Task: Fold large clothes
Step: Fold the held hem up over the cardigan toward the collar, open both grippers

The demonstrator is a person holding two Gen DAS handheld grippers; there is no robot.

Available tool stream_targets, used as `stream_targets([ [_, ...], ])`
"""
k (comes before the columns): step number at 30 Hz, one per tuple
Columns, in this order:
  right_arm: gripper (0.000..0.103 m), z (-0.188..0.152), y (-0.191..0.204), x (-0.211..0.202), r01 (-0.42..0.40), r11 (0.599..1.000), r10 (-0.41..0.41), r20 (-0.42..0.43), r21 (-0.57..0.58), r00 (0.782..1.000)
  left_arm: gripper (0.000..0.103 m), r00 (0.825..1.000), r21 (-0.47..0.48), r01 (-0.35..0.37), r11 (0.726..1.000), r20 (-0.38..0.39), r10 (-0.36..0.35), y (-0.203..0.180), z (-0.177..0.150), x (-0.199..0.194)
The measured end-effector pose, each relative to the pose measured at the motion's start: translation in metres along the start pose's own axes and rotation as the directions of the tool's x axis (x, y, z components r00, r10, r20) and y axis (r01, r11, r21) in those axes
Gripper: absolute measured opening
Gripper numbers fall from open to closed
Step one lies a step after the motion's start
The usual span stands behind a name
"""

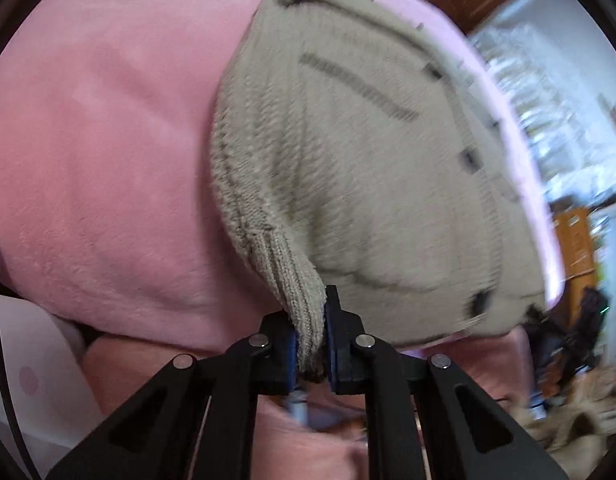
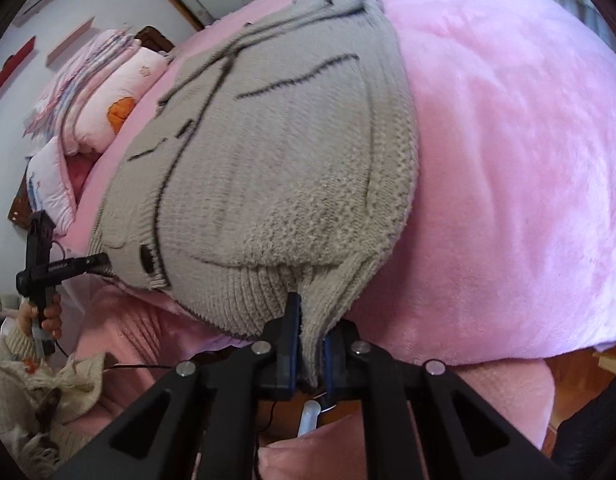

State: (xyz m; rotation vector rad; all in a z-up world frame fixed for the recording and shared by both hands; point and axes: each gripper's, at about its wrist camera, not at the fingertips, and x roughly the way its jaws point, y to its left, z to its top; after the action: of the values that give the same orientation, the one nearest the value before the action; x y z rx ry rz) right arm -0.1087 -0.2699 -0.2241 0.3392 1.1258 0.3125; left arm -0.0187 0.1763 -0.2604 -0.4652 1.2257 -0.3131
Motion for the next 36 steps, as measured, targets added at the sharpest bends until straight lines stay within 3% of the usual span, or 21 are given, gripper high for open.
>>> stream_targets([
  [3, 0.008, 0.017, 0.009, -0.026, -0.061, 0.998, 0.061, 0.063, -0.008, 0.996, 0.009, 0.992, -0.042, 0.097, 0.994, 0.086, -0.093, -0.01, 0.015, -0.023],
  [6, 0.008, 0.048, 0.019, -0.056, -0.117, 0.993, 0.118, 0.155, -0.013, 0.981, 0.009, 0.963, -0.076, 0.193, 0.978, 0.207, -0.174, -0.024, 0.041, -0.051],
  [9, 0.007, 0.09, 0.031, -0.081, -0.167, 0.986, 0.168, 0.257, -0.024, 0.952, 0.009, 0.931, -0.087, 0.244, 0.966, 0.299, -0.208, -0.045, 0.081, -0.074],
  [13, 0.007, 0.158, 0.046, -0.096, -0.172, 0.984, 0.177, 0.345, -0.044, 0.922, 0.009, 0.901, -0.082, 0.239, 0.967, 0.39, -0.19, -0.067, 0.142, -0.09],
  [21, 0.007, 0.307, 0.043, -0.067, -0.056, 0.998, 0.048, 0.443, 0.007, 0.895, 0.009, 0.879, -0.176, 0.183, 0.967, 0.469, -0.081, -0.069, 0.284, -0.064],
  [24, 0.007, 0.357, 0.03, -0.04, -0.022, 0.999, 0.0, 0.45, 0.044, 0.893, 0.009, 0.879, -0.18, 0.161, 0.97, 0.473, -0.058, -0.069, 0.329, -0.041],
  [28, 0.007, 0.411, 0.014, 0.008, 0.035, 0.995, -0.069, 0.42, 0.089, 0.905, 0.009, 0.898, -0.178, 0.086, 0.98, 0.44, 0.001, -0.074, 0.391, 0.004],
  [36, 0.007, 0.471, -0.035, 0.097, 0.082, 0.972, -0.156, 0.342, 0.221, 0.927, 0.009, 0.934, -0.189, -0.03, 0.981, 0.345, 0.095, -0.061, 0.463, 0.099],
])
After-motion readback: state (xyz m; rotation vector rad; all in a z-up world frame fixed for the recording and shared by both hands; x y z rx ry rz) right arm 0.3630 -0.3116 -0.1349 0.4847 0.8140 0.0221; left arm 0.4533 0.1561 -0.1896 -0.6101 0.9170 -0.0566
